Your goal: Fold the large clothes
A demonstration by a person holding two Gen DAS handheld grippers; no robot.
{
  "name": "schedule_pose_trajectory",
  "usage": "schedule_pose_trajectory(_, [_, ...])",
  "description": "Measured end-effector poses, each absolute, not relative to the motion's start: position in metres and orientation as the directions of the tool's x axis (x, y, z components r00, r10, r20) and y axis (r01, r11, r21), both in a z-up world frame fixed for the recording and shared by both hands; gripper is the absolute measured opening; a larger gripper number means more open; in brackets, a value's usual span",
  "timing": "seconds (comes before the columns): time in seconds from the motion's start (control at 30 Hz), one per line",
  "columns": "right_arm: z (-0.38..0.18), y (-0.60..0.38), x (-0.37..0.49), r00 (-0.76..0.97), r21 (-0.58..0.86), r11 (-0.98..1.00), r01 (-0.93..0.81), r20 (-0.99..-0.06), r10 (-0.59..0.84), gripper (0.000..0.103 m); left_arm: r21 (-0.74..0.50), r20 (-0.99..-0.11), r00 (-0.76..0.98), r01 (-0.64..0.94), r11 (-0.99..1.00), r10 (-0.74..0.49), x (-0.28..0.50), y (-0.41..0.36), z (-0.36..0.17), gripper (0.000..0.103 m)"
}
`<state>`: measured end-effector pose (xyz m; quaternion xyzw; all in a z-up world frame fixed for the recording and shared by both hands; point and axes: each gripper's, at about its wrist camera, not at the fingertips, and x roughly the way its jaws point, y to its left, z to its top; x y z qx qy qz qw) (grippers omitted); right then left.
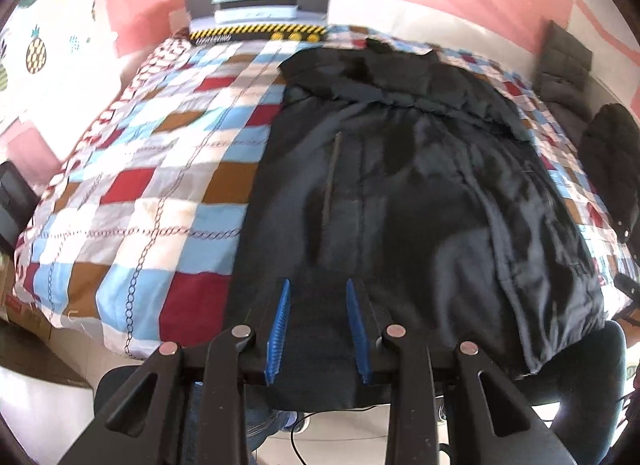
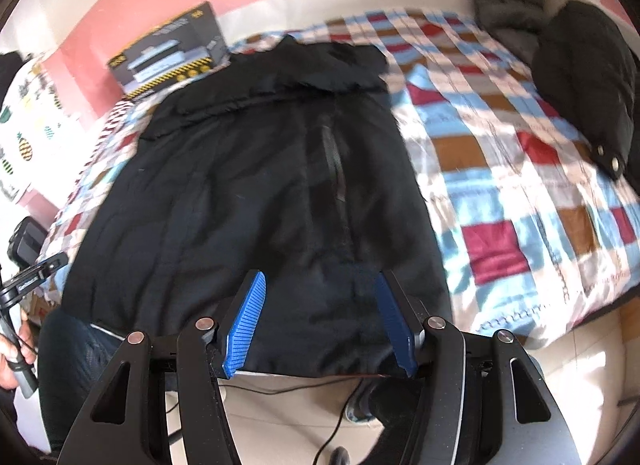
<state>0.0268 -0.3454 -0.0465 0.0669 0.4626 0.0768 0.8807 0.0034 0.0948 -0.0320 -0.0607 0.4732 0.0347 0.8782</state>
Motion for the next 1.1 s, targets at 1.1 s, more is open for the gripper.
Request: schedule_pose_trajectory(1.1, [-0.131, -0.428, 0.075, 0.295, 0.512, 0.853, 0.101, -0.834, 0.466, 0.064, -0.334, -0.883, 0.397, -0.156, 0.93, -0.25, 0.018, 0.124, -0.103, 0.057])
